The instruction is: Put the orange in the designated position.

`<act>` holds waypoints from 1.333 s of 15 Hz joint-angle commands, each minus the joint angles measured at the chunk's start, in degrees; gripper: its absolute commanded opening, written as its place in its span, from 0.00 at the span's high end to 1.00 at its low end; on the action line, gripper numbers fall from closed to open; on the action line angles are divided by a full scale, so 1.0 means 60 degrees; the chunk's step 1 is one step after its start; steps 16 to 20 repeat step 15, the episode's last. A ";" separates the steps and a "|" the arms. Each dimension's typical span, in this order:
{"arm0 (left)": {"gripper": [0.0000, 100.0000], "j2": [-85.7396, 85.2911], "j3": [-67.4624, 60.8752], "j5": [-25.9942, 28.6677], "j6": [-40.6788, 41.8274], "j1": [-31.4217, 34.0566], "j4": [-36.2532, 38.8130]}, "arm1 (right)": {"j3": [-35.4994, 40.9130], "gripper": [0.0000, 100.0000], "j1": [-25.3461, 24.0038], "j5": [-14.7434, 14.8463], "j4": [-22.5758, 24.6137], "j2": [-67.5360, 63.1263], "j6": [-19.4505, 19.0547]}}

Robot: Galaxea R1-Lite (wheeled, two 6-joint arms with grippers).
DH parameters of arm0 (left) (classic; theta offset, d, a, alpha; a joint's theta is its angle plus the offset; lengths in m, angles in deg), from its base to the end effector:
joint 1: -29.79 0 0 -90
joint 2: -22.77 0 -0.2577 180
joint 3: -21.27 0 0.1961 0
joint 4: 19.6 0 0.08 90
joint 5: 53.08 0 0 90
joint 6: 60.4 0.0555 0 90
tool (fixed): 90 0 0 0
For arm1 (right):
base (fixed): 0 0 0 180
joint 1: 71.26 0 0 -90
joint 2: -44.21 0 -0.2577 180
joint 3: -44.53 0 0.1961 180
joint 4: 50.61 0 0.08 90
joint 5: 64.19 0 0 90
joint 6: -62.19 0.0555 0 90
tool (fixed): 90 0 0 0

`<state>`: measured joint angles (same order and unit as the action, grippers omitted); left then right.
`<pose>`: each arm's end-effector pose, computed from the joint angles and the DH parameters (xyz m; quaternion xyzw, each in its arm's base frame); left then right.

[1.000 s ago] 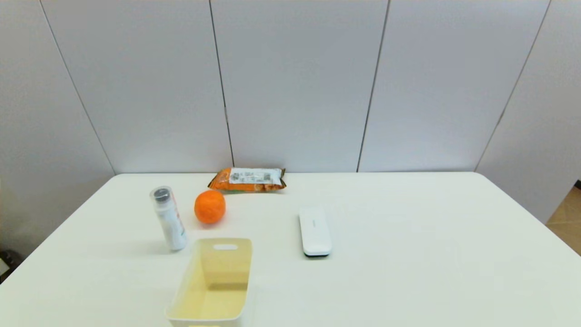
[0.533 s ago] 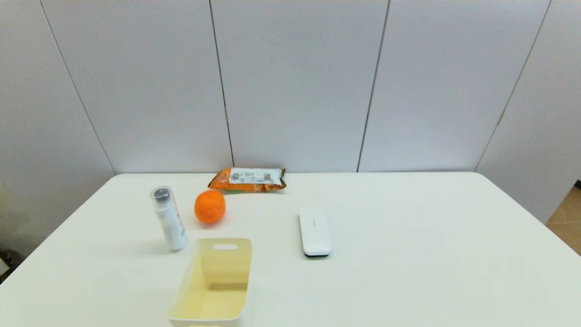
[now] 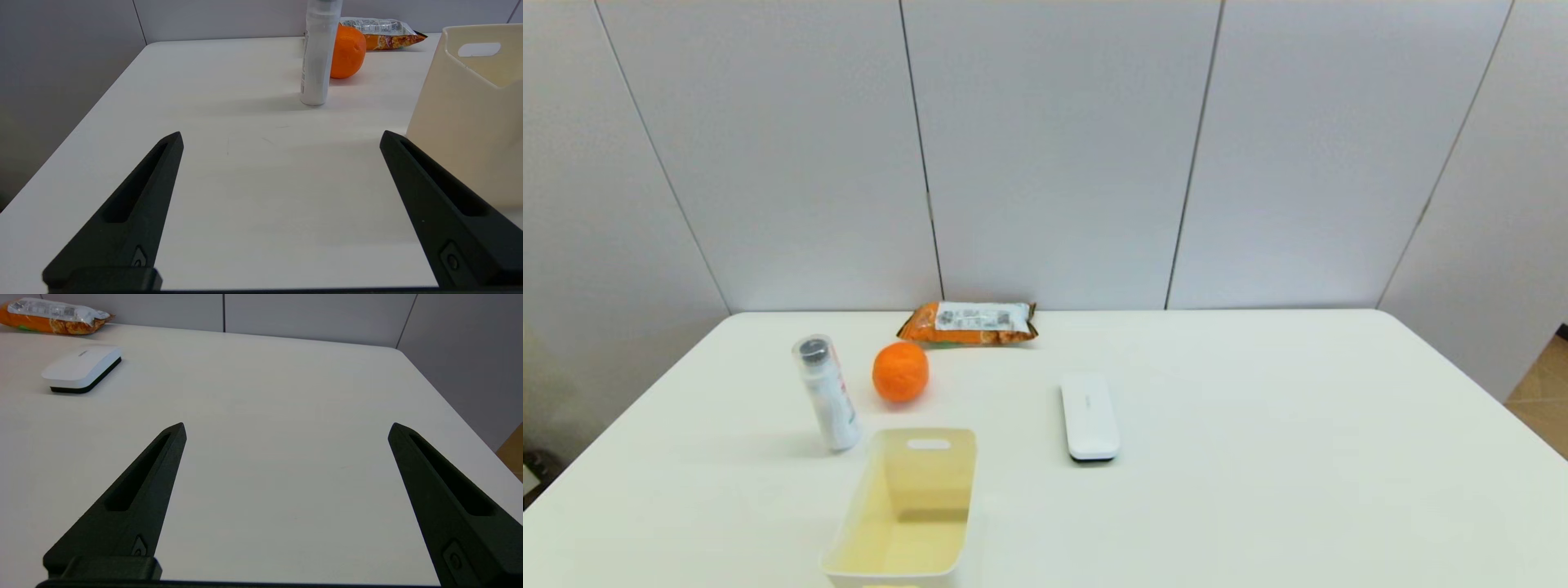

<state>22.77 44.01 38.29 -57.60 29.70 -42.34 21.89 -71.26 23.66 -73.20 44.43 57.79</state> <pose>0.0586 -0.0014 0.0758 0.0244 -0.0003 -0.0127 0.9996 0.0585 0.0021 0.0758 -0.0384 -0.0031 0.0187 0.9991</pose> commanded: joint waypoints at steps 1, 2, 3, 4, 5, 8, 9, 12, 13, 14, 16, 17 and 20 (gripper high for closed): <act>0.00 0.0000 -0.0002 0.0005 0.0001 0.0002 0.0002 | 0.0000 0.00 0.0000 -0.0009 -0.0008 -0.0037 -0.0014; 0.00 0.0000 -0.0002 0.0005 0.0001 0.0002 0.0002 | 0.0000 0.00 0.0000 0.0006 -0.0008 -0.0037 0.0001; 0.00 0.0000 -0.0002 0.0005 0.0001 0.0002 0.0002 | 0.0000 0.00 0.0000 -0.0009 -0.0008 -0.0037 0.0001; 0.00 0.0000 -0.0002 0.0005 0.0001 0.0002 0.0002 | 0.0000 0.00 0.0000 0.0006 -0.0008 -0.0037 0.0001; 0.00 0.0000 -0.0002 0.0005 0.0001 0.0002 0.0002 | 0.0000 0.00 0.0000 -0.0009 -0.0008 -0.0037 -0.0014; 0.00 0.0000 -0.0002 0.0005 0.0001 0.0002 0.0002 | 0.0000 0.00 0.0000 -0.0023 0.0007 -0.0037 -0.0028; 0.00 0.0000 -0.0002 0.0005 0.0001 0.0002 0.0002 | 0.0000 0.00 0.0000 -0.0023 0.0007 -0.0037 -0.0028; 0.00 0.0000 -0.0002 0.0005 0.0001 0.0002 0.0002 | 0.0000 0.00 0.0000 0.0006 -0.0008 -0.0037 0.0016; 0.00 0.0000 -0.0002 0.0005 0.0001 0.0002 0.0002 | 0.0000 0.00 0.0000 0.0006 -0.0008 -0.0037 0.0016; 0.00 0.0000 -0.0002 0.0005 0.0001 0.0002 0.0002 | 0.0000 0.00 0.0000 0.0006 -0.0008 -0.0037 0.0016; 0.00 0.0000 -0.0002 0.0005 0.0001 0.0002 0.0002 | 0.0000 0.00 0.0000 0.0006 -0.0008 -0.0022 0.0016; 0.00 0.0000 -0.0002 0.0005 0.0001 0.0002 0.0002 | 0.0000 0.00 0.0000 0.0006 -0.0008 -0.0022 0.0016; 0.00 0.0000 -0.0002 0.0005 0.0001 0.0002 0.0002 | 0.0000 0.00 0.0000 0.0006 -0.0008 -0.0022 0.0016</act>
